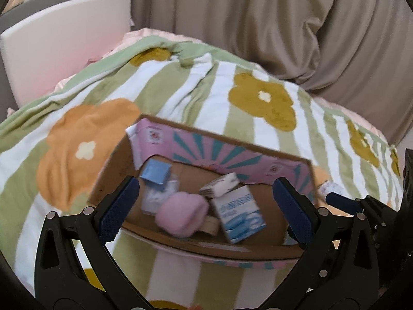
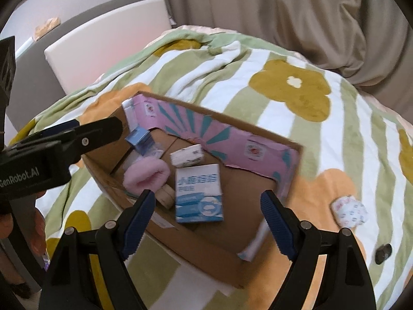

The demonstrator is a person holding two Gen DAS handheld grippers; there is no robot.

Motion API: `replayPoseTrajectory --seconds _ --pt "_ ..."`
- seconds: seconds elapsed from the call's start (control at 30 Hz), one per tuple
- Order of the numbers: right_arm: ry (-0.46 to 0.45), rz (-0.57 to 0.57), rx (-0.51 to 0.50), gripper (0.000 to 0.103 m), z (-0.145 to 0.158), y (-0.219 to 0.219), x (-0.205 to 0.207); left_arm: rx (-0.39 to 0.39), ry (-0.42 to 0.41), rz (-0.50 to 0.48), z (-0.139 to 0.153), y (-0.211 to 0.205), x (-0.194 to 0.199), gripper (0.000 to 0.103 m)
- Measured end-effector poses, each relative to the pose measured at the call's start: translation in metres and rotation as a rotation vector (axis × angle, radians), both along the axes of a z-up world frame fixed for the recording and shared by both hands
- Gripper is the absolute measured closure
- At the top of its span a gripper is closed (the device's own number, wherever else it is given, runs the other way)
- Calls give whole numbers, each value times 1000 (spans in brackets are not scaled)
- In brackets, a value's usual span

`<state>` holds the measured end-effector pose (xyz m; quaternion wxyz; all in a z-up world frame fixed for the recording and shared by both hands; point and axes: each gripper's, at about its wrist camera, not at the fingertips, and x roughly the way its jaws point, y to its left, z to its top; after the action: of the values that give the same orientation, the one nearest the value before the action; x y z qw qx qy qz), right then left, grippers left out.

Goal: Organize objects
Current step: 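Move both tools back toward the patterned cloth and black jar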

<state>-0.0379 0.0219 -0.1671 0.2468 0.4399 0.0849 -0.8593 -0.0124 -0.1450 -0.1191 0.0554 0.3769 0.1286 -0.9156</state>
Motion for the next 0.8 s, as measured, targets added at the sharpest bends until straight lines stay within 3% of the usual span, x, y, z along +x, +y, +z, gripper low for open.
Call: replayPoseTrajectory --seconds 0.53,0.8 --pt "41 -138 -8 22 28 110 -1 -32 29 -109 28 111 -16 0" --pt "66 -205 1 22 35 165 -3 -53 20 -182 26 174 -27 0"
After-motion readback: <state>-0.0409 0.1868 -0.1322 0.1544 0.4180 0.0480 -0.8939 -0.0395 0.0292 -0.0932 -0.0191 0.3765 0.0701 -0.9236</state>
